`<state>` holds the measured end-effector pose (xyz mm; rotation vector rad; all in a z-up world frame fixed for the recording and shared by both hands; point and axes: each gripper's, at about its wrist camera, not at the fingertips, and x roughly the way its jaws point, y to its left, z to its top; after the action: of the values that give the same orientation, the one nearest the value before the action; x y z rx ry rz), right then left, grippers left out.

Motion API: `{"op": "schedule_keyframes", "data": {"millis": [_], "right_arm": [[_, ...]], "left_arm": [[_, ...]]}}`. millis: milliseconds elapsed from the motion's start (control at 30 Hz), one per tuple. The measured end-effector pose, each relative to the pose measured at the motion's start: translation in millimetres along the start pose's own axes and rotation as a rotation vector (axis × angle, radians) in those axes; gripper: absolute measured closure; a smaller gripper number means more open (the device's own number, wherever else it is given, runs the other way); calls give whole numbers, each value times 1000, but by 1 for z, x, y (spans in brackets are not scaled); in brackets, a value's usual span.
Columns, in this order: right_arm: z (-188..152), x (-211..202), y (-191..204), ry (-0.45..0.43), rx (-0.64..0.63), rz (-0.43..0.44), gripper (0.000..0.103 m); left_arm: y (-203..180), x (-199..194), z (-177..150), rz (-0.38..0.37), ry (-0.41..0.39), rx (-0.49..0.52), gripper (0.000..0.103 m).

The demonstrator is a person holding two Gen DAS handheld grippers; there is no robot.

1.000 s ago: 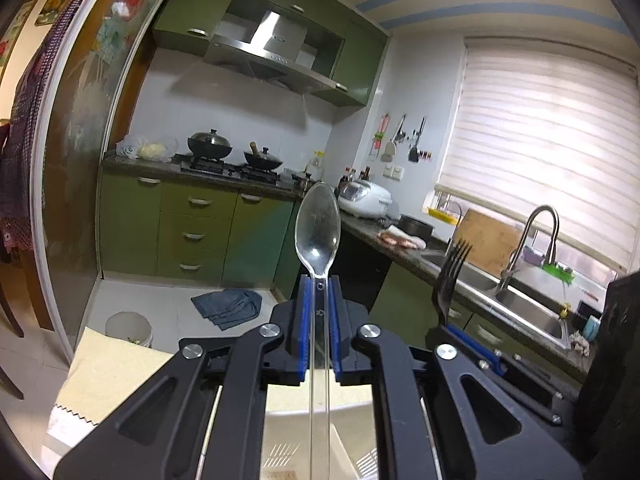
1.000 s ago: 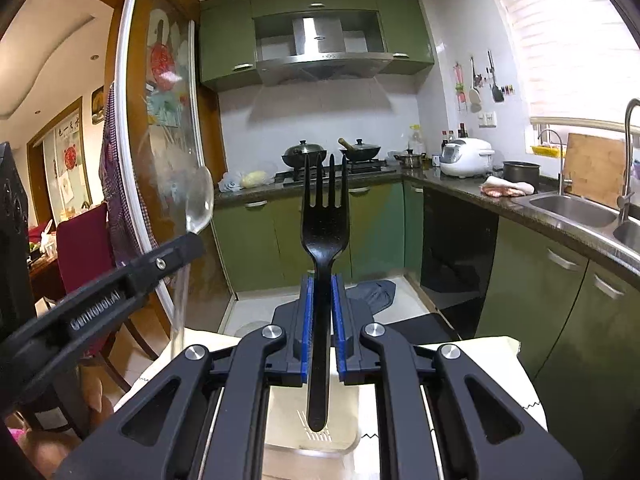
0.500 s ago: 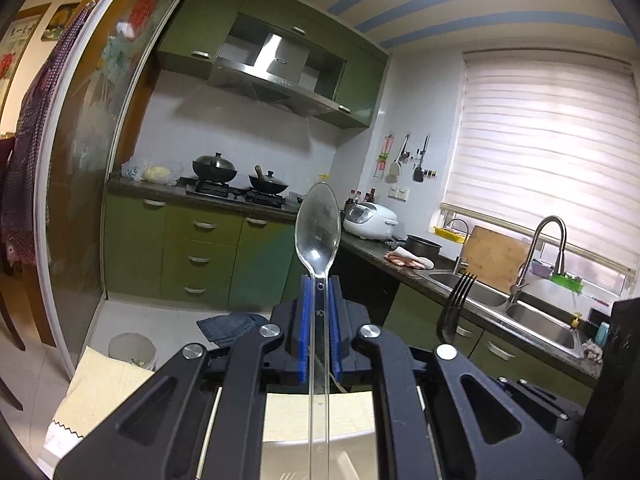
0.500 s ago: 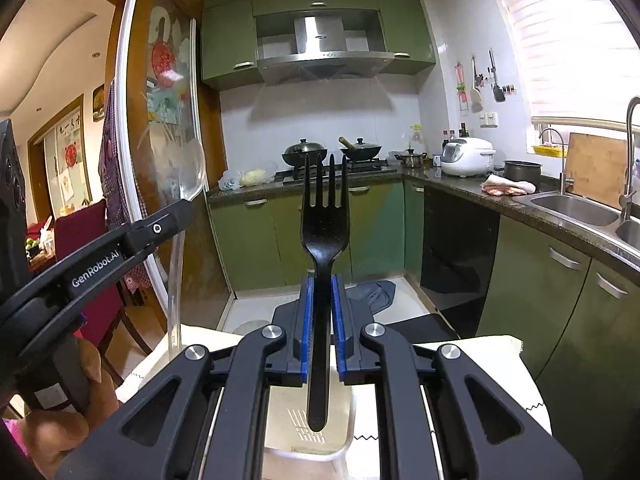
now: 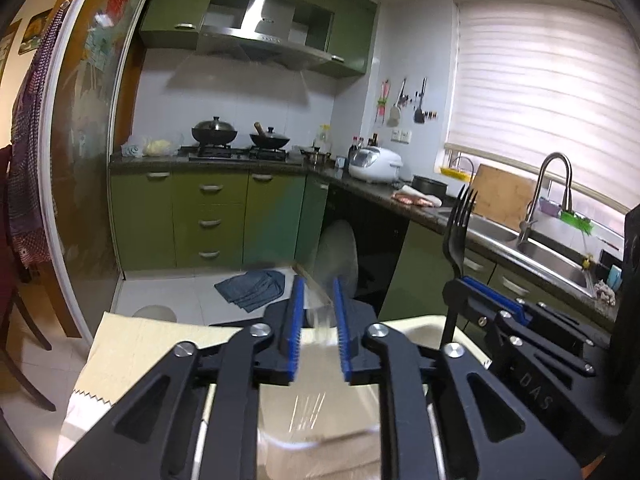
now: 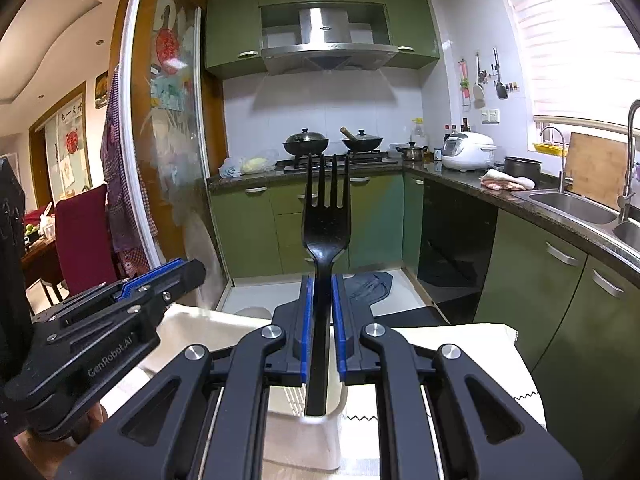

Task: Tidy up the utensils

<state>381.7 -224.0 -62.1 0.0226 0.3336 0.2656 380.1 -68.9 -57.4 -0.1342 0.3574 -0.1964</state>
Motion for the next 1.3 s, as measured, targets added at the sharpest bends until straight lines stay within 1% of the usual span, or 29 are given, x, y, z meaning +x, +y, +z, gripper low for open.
{"op": "schedule_keyframes", "data": {"millis": [67, 100, 200, 233, 333, 367, 400, 433, 467, 533, 567, 600, 633, 667, 700, 733, 767, 800, 833, 867, 900, 933, 967, 1000, 1033, 1067, 1167, 1300], "right_arm": [[-3, -4, 1, 5, -5, 4, 92], [-5, -6, 1, 8, -8, 5, 89], [-7, -8, 3, 26, -16, 10, 75], [-8, -9, 3, 28, -14, 13, 73], [-8, -17, 4, 25, -18, 12, 72], [-8, -20, 4, 24, -17, 12, 70], [-7, -25, 4, 21, -12, 14, 65], [-5, -33, 3, 40, 3, 28, 61], [-2, -43, 3, 32, 5, 33, 59], [1, -61, 3, 30, -2, 28, 53], [1, -72, 1, 43, -5, 27, 51], [0, -79, 0, 60, -8, 29, 45], [-3, -89, -2, 106, -25, 29, 38], [-7, -95, -4, 133, -37, 25, 35], [-12, -102, -7, 165, -48, 21, 30], [-19, -110, -12, 206, -59, 21, 27], [-26, -117, -18, 238, -63, 16, 27], [-32, -125, -26, 275, -63, 0, 27], [-37, -131, -32, 292, -58, -8, 27], [-42, -138, -40, 315, -47, -22, 27], [-45, -144, -49, 337, -37, -39, 27], [-48, -148, -55, 350, -29, -50, 27], [-51, -154, -63, 363, -18, -59, 27], [-54, -157, -68, 368, -9, -64, 27], [-57, -162, -75, 374, 2, -71, 27], [-59, -167, -81, 380, 10, -77, 27], [-65, -177, -89, 387, 22, -72, 27], [-66, -179, -90, 397, 26, -60, 27]], "left_arm": [[0, -4, -3, 2, 5, 9, 80], [-1, -7, -5, 3, 6, 16, 80], [-1, -11, -9, 9, 19, 19, 80], [1, -11, -9, 9, 23, 14, 80], [4, -18, -6, 9, 27, -1, 80], [3, -21, -5, 9, 30, 0, 75], [2, -26, -2, 10, 35, 1, 72], [0, -30, 0, 9, 38, -1, 63], [1, -37, 2, 6, 37, -6, 57], [-1, -53, 7, 20, 54, 4, 55], [-2, -60, 7, 33, 83, 15, 49], [-3, -66, 6, 42, 121, 27, 43], [-3, -71, 3, 58, 173, 42, 28], [-3, -77, -4, 82, 233, 62, 21], [-2, -80, -11, 98, 282, 78, 20], [-2, -81, -19, 109, 338, 97, 20], [-2, -83, -31, 116, 405, 119, 20], [1, -83, -47, 128, 492, 136, 20], [5, -82, -59, 133, 556, 129, 21], [9, -81, -71, 127, 623, 110, 33], [13, -78, -82, 123, 680, 93, 41], [17, -75, -92, 116, 738, 68, 51], [22, -70, -104, 108, 810, 22, 55], [23, -67, -112, 109, 844, 1, 57], [24, -63, -119, 108, 876, -16, 62], [22, -60, -125, 103, 896, -17, 65], [13, -53, -140, 98, 922, -13, 65], [-1, -45, -143, 114, 928, 11, 65]]}}
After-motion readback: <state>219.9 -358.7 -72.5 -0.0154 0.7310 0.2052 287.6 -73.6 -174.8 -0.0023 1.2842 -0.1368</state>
